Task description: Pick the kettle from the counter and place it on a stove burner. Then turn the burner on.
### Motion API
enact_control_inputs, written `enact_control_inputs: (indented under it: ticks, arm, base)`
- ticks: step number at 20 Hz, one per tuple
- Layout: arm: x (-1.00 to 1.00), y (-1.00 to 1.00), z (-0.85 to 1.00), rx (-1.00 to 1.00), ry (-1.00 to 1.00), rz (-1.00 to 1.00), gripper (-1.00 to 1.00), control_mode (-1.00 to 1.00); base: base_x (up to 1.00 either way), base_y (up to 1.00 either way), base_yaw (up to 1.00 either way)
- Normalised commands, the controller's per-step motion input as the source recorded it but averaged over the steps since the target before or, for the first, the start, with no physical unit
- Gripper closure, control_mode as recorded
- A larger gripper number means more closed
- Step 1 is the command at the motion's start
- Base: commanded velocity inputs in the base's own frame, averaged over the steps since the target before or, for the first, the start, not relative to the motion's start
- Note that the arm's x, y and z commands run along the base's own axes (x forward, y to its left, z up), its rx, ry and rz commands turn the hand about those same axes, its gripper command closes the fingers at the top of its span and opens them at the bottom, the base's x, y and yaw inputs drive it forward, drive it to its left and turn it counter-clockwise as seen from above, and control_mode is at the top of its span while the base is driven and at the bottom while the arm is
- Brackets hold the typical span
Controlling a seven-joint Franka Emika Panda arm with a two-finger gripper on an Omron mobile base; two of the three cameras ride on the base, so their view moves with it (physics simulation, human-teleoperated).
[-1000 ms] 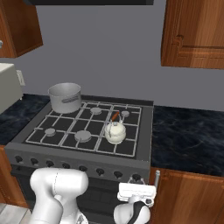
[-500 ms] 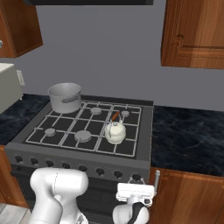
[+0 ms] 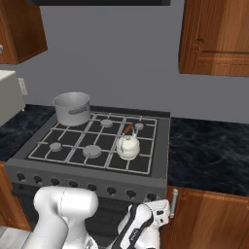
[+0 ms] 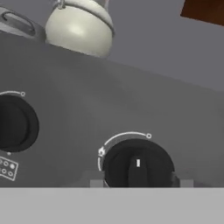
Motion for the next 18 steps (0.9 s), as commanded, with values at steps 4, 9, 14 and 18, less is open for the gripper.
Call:
enact_control_inputs:
  ticks: [4,9,14,18]
  arm:
    - [-0.32,0.0,-0.54,-0.42,-0.11,0.8,1.0,-1.0]
    - [-0.25,-0.13,-0.67,-0.39,-0.08,0.86,1.0,-1.0]
    - [-0.33,-0.14,-0.64,-0.33,-0.03,0.83,1.0,-1.0]
    - [-0.06,-0.05,0.0,0.0,-0.04,0.02,1.0,-1.0]
  base:
    - [0.0,0.0,0.0]
    - [0.0,0.0,0.0]
    - [0.0,0.0,0.0]
    - [0.0,0.0,0.0]
